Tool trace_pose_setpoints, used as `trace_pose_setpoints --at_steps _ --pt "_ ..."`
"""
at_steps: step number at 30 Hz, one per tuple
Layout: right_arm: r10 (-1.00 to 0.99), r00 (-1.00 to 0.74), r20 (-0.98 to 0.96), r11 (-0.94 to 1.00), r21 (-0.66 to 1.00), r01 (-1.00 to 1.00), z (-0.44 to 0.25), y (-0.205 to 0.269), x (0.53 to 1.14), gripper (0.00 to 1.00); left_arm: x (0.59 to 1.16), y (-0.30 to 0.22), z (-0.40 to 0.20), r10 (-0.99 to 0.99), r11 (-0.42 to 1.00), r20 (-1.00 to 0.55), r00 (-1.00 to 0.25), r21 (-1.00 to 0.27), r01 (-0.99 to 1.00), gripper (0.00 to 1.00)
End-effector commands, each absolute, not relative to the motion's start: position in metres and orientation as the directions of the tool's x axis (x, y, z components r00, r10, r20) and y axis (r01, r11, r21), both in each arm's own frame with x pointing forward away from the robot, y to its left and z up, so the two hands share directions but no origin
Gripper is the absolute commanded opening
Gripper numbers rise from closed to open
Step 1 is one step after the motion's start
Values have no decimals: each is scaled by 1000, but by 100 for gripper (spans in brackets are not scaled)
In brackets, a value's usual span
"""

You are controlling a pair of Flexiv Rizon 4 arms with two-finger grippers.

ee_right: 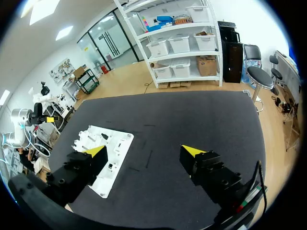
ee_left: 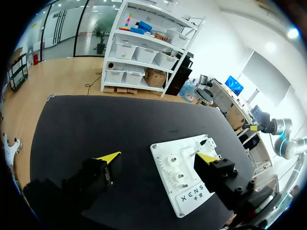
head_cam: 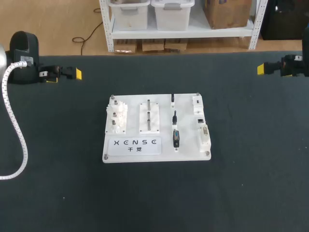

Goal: Insert the USB connector, Ethernet cable, and multi-pin plug into their matching sockets one by one.

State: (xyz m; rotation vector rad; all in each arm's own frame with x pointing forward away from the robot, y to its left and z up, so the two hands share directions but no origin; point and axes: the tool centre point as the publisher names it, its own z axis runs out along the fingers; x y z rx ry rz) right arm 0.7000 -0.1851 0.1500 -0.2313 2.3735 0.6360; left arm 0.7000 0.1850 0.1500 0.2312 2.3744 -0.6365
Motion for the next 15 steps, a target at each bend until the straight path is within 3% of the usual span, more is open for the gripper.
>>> trace_pose_setpoints --at_steps 1,15 --pt "0 -766 -643 866 383 -321 150 -185 700 100 700 185 150 0 866 -642 -767 -383 321 100" --pt "-29 -787 -616 897 332 -293 157 -169 712 100 700 185 150 0 866 -642 -767 -383 321 100"
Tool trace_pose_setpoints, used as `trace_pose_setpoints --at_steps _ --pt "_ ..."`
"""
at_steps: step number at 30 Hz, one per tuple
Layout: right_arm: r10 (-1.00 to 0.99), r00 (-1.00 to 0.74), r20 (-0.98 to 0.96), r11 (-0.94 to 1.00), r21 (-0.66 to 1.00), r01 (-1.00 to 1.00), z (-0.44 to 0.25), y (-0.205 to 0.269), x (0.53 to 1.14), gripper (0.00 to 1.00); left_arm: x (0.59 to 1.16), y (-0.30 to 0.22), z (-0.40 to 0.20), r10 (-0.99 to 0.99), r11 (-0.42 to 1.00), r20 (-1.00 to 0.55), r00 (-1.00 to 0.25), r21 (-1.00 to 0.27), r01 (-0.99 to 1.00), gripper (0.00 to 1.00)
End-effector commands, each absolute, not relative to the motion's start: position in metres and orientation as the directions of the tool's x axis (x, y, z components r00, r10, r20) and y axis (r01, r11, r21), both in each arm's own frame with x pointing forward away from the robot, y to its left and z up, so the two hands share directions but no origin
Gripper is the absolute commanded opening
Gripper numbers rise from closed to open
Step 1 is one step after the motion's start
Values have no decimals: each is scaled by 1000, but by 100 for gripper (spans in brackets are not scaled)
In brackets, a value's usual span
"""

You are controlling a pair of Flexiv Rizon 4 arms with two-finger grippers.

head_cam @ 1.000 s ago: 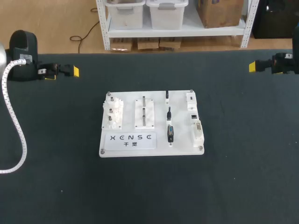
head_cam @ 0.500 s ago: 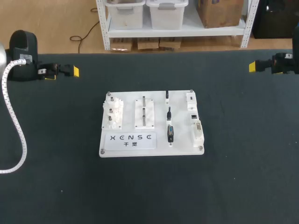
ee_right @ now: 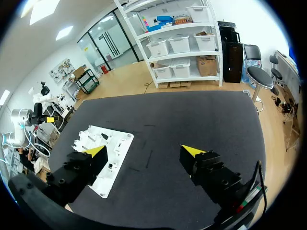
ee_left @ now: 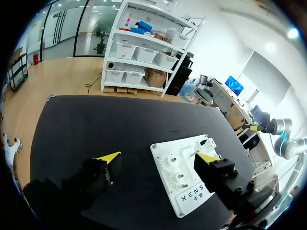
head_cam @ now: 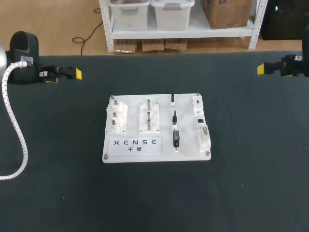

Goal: Insert the USB connector, Ethernet cable, and multi-pin plug into their matching sockets one by one.

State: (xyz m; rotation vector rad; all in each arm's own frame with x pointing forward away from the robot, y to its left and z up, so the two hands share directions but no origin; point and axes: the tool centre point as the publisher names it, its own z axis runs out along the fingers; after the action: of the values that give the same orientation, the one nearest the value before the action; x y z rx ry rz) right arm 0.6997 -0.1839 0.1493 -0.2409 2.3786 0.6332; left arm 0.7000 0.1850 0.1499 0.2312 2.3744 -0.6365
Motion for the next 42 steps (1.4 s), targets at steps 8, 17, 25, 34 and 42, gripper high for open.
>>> trace_pose_setpoints --at_steps 8,17,25,34,42 --pt "-112 -846 -522 946 205 -252 169 -106 744 100 700 185 150 0 866 -642 -767 -383 321 100" --pt "-182 -877 -444 966 83 -243 158 -34 754 100 700 185 150 0 866 -642 -767 -383 321 100" --pt "-203 -914 -353 971 47 -233 126 12 748 100 700 185 150 0 866 -642 -767 -383 321 100" --pt "-190 -947 -258 974 68 -214 89 37 740 100 700 185 150 0 866 -642 -767 -383 321 100" --pt "-157 -968 -193 978 105 -180 67 47 744 100 700 185 150 0 866 -642 -767 -383 321 100"
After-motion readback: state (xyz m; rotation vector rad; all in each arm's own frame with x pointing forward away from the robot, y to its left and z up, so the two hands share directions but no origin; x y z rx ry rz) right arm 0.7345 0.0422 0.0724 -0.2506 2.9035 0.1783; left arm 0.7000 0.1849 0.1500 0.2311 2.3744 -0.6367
